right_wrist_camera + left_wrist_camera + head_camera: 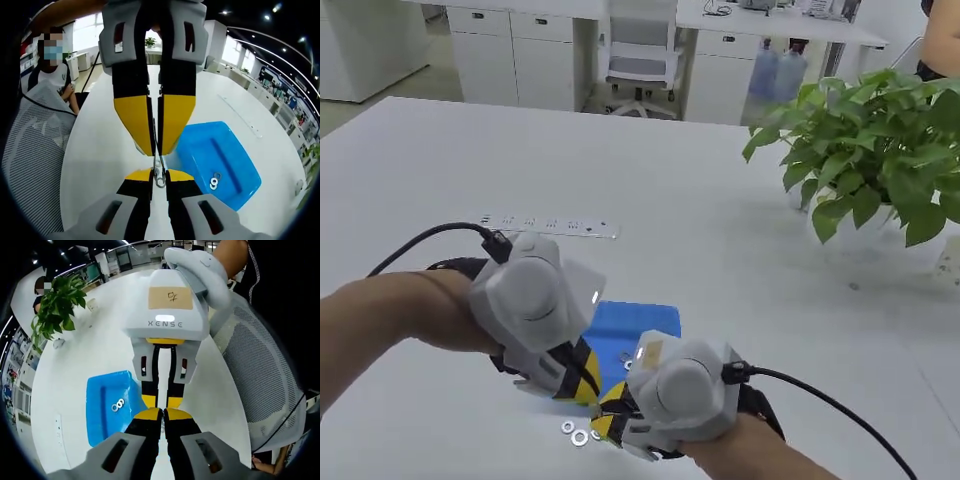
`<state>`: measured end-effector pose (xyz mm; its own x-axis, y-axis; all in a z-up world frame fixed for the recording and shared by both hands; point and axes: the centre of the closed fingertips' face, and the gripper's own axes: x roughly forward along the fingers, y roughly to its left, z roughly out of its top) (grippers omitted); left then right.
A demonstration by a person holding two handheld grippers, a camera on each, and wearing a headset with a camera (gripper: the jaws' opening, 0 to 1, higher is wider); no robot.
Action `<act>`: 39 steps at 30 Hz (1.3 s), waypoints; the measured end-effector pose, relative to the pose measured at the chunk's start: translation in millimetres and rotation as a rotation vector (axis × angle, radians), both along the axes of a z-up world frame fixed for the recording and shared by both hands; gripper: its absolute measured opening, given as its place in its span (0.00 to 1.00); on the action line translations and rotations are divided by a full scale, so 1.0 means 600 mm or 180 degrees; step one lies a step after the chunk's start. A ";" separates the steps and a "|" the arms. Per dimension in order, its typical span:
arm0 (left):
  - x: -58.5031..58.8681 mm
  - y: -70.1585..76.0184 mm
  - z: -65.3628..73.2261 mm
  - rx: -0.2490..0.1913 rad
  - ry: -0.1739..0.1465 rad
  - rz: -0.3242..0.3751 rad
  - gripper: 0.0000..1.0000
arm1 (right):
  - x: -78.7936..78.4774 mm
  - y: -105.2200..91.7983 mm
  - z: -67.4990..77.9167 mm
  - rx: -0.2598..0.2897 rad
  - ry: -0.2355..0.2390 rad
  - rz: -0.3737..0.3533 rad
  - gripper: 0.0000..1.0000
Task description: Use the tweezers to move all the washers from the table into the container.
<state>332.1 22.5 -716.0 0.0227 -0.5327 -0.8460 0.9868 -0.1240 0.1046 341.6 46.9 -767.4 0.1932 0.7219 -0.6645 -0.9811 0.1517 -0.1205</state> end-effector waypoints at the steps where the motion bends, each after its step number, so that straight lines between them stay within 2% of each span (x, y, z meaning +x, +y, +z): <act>1: 0.000 0.000 -0.001 0.0002 0.0006 -0.0001 0.06 | 0.000 0.000 -0.001 0.0003 0.0010 -0.0001 0.11; 9: -0.004 0.001 -0.013 0.0030 0.0047 -0.0014 0.06 | -0.005 0.002 -0.014 0.0002 0.0067 0.0001 0.12; 11: -0.003 -0.002 -0.011 -0.0021 0.0054 -0.0005 0.06 | -0.004 0.003 -0.016 0.0004 0.0063 0.0001 0.12; 16: -0.001 -0.001 -0.011 -0.0030 0.0068 0.0018 0.06 | -0.004 0.005 -0.019 0.0014 0.0089 -0.0002 0.13; 29: 0.015 -0.006 -0.012 -0.0075 0.0101 0.0124 0.06 | -0.003 -0.001 -0.022 0.0036 0.0130 -0.0060 0.16; 39: 0.014 -0.006 -0.015 -0.0030 0.0127 0.0155 0.06 | 0.002 -0.004 -0.019 0.0070 0.0194 -0.0116 0.10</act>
